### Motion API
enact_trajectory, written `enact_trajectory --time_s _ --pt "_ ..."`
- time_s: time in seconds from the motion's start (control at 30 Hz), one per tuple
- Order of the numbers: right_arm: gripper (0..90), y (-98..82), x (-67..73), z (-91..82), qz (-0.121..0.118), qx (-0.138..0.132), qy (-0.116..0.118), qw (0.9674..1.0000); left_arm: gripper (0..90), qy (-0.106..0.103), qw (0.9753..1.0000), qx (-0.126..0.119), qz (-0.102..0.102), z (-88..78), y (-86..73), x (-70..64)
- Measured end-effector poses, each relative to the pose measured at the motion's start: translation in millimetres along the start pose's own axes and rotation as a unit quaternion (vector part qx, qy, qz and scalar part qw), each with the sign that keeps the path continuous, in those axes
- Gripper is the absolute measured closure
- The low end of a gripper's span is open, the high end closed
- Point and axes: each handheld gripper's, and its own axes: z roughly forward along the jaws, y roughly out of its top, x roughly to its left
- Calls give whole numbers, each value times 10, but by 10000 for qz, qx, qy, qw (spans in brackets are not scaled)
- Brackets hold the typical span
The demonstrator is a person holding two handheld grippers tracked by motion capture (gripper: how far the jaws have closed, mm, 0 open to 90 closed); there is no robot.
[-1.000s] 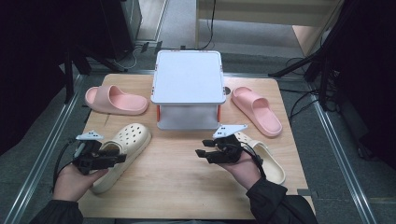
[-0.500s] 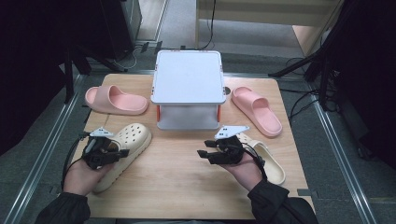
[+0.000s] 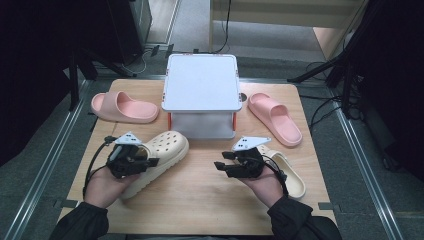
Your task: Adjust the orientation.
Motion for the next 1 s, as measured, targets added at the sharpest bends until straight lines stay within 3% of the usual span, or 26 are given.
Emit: enact_trajectory --time_s 0.3,0.57,0.63,0.83,0.93,1.0 --pt "524 -59 27 -66 73 -77 -109 9999 775 -446 9981 282 308 359 178 -304" --pt "536 -77 62 -50 98 -163 -152 9997 772 -598 9958 463 521 530 189 -396" --pt "537 -77 69 -20 143 -176 -123 9997 770 -698 9940 565 629 580 175 -419" --pt "573 -47 104 51 110 -210 -142 9996 723 -822 9921 580 745 567 167 -409" --pt "604 -30 132 74 36 -155 -168 9997 674 -958 9922 499 616 489 180 -371" --pt "631 -23 148 80 18 -152 -140 9998 659 -939 9928 474 577 423 187 -346"
